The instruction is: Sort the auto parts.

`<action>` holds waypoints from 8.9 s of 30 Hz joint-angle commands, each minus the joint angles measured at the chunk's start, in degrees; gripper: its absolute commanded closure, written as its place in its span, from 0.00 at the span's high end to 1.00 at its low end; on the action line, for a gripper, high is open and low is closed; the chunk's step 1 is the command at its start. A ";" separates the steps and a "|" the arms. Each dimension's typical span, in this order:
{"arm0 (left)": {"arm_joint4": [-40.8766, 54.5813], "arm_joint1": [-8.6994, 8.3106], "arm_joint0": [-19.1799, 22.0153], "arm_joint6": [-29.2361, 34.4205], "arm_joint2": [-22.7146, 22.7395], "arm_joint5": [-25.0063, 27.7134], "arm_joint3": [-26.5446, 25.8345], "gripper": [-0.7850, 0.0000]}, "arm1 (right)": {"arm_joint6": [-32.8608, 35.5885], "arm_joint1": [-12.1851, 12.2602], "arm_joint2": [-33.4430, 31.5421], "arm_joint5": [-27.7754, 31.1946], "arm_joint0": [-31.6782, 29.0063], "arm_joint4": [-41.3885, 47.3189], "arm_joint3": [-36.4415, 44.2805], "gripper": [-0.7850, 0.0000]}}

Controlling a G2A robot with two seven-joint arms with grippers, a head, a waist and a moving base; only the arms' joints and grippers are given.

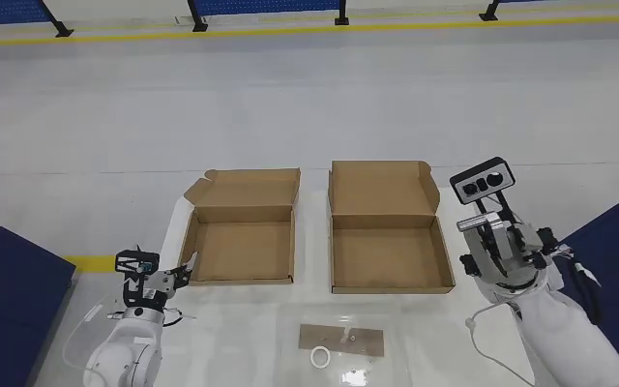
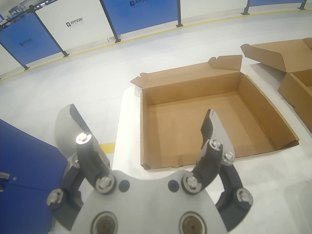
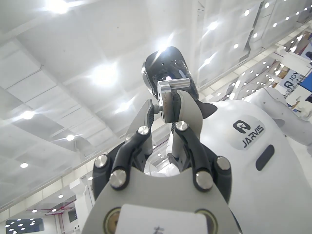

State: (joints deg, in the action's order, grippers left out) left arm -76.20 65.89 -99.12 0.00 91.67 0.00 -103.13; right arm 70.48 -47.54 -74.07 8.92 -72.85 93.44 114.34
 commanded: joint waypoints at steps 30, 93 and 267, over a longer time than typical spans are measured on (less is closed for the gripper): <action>0.00 0.00 0.00 0.00 0.00 0.00 0.00 1.00 | -0.92 -4.00 -4.63 -5.15 -1.89 -2.45 0.90 0.00; 0.00 0.00 0.00 0.00 0.00 0.00 0.00 1.00 | -6.71 -6.56 -13.76 -9.31 -6.59 -17.75 2.73 0.00; 0.00 0.00 0.00 0.00 0.00 0.00 0.00 1.00 | -25.25 -12.62 14.73 -40.49 5.37 -150.43 -29.36 0.95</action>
State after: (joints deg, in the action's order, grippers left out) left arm -76.20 65.89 -99.12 0.00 91.67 0.00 -103.13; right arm 45.16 -60.16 -59.10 -31.50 -67.24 -56.75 84.51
